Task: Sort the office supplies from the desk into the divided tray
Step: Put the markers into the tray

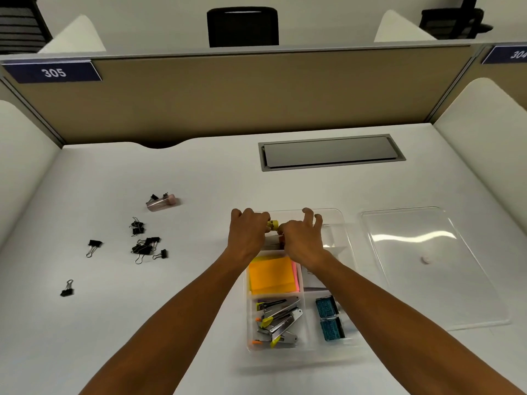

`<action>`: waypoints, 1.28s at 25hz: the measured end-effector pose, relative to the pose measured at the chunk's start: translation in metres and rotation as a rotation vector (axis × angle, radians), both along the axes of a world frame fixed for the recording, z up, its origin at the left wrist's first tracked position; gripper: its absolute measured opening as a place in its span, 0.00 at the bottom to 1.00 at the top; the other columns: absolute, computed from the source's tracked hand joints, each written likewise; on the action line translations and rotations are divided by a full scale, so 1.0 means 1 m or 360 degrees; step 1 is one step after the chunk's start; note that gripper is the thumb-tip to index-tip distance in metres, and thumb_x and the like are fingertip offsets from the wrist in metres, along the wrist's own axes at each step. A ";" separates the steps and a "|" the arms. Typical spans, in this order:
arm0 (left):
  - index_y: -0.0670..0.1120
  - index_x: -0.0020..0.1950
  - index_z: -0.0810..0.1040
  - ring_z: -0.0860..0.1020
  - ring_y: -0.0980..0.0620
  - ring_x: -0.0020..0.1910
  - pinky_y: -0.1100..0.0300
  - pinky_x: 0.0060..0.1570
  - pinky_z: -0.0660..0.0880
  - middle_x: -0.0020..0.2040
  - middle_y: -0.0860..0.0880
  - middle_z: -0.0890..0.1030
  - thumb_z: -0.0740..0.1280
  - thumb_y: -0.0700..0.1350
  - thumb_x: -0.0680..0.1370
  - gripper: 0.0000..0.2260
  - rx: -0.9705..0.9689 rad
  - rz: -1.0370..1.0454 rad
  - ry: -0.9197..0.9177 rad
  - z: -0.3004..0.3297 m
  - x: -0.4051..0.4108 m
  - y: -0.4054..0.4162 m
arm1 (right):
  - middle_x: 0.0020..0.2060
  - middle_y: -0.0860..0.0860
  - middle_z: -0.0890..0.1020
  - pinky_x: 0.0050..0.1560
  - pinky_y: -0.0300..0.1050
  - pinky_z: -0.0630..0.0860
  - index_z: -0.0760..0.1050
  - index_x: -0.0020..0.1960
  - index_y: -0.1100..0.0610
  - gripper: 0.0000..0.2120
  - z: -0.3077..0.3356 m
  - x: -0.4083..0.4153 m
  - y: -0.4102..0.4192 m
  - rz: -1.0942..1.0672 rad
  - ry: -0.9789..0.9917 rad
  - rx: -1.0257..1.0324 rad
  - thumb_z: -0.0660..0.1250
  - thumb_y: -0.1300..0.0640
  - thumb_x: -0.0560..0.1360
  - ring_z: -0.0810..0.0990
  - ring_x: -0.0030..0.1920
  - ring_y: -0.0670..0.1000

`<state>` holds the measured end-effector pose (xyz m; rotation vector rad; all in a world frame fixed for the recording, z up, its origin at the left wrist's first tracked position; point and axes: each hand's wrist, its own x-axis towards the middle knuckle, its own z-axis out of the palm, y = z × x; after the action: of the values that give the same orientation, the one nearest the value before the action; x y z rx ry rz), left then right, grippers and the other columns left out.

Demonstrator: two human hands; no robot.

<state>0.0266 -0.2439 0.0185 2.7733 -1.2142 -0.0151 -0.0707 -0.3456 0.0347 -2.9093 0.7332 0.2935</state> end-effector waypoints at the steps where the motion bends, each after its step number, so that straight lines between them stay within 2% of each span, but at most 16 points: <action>1: 0.50 0.57 0.77 0.78 0.49 0.49 0.53 0.56 0.65 0.48 0.48 0.83 0.69 0.44 0.76 0.10 0.0001 -0.0001 0.0016 0.000 0.000 -0.001 | 0.58 0.51 0.82 0.74 0.61 0.48 0.78 0.60 0.49 0.12 0.001 -0.001 -0.001 0.0008 -0.0022 0.0011 0.68 0.54 0.76 0.56 0.76 0.59; 5: 0.50 0.58 0.77 0.78 0.49 0.51 0.52 0.61 0.63 0.50 0.48 0.83 0.68 0.46 0.78 0.09 0.0014 -0.0015 0.0084 -0.002 -0.003 -0.004 | 0.55 0.52 0.83 0.74 0.60 0.51 0.73 0.61 0.50 0.14 -0.001 -0.004 -0.002 0.0006 -0.0143 0.0047 0.67 0.57 0.76 0.56 0.75 0.59; 9: 0.52 0.59 0.78 0.78 0.50 0.56 0.47 0.70 0.53 0.52 0.51 0.83 0.66 0.49 0.79 0.09 0.0019 -0.0012 0.0226 -0.005 -0.007 -0.004 | 0.56 0.49 0.83 0.75 0.59 0.48 0.78 0.58 0.49 0.11 -0.002 -0.002 -0.002 -0.0036 -0.0170 0.0169 0.66 0.57 0.77 0.54 0.76 0.57; 11: 0.53 0.60 0.77 0.77 0.51 0.59 0.47 0.73 0.49 0.56 0.53 0.82 0.65 0.50 0.79 0.10 -0.0061 0.0016 0.0307 -0.007 -0.009 -0.003 | 0.59 0.48 0.82 0.75 0.58 0.47 0.79 0.58 0.48 0.11 0.001 -0.002 -0.005 -0.0077 -0.0214 0.0215 0.66 0.57 0.77 0.55 0.76 0.56; 13: 0.53 0.61 0.77 0.75 0.52 0.62 0.48 0.74 0.47 0.59 0.53 0.81 0.64 0.48 0.80 0.11 -0.0265 0.0050 0.0358 -0.007 -0.012 0.003 | 0.60 0.47 0.81 0.75 0.58 0.47 0.80 0.58 0.47 0.12 0.003 -0.001 -0.007 -0.0097 -0.0261 0.0214 0.67 0.57 0.76 0.57 0.75 0.56; 16: 0.50 0.60 0.79 0.76 0.51 0.61 0.49 0.74 0.52 0.60 0.51 0.81 0.64 0.42 0.79 0.11 -0.0524 0.0062 0.0311 -0.006 -0.019 0.021 | 0.58 0.46 0.82 0.74 0.54 0.51 0.80 0.57 0.48 0.11 0.009 0.001 -0.005 -0.0131 -0.0375 0.0299 0.70 0.57 0.75 0.59 0.74 0.55; 21: 0.48 0.54 0.81 0.81 0.52 0.56 0.47 0.68 0.62 0.55 0.50 0.84 0.66 0.38 0.75 0.11 -0.0700 -0.0048 0.0073 -0.014 -0.038 0.068 | 0.53 0.48 0.84 0.73 0.50 0.54 0.81 0.55 0.51 0.09 0.025 0.009 0.019 -0.0029 -0.0576 0.0398 0.66 0.60 0.77 0.63 0.71 0.54; 25: 0.48 0.54 0.81 0.79 0.52 0.58 0.51 0.62 0.68 0.55 0.51 0.83 0.69 0.37 0.73 0.12 -0.0877 0.0121 -0.0018 -0.014 -0.038 0.110 | 0.53 0.47 0.84 0.70 0.48 0.59 0.80 0.56 0.51 0.10 0.024 0.012 0.053 0.0145 -0.0759 0.0532 0.63 0.61 0.78 0.65 0.69 0.53; 29: 0.49 0.56 0.79 0.74 0.50 0.63 0.53 0.62 0.69 0.58 0.52 0.80 0.67 0.38 0.74 0.12 -0.0875 0.0352 -0.0069 -0.013 -0.028 0.163 | 0.53 0.45 0.82 0.61 0.48 0.68 0.77 0.60 0.49 0.11 0.015 0.022 0.088 0.0323 -0.0771 0.0644 0.63 0.51 0.80 0.68 0.64 0.53; 32: 0.49 0.57 0.79 0.73 0.48 0.64 0.53 0.62 0.69 0.60 0.51 0.78 0.68 0.38 0.74 0.13 -0.0840 0.0463 -0.0104 -0.014 -0.021 0.198 | 0.59 0.48 0.79 0.63 0.49 0.70 0.74 0.65 0.50 0.16 0.008 0.032 0.110 0.0495 -0.0747 0.0743 0.64 0.46 0.79 0.69 0.63 0.52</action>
<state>0.0055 -0.0460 0.0043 2.4547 -0.6816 0.3669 -0.0384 -0.2359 0.0425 -2.4816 0.1143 -0.1714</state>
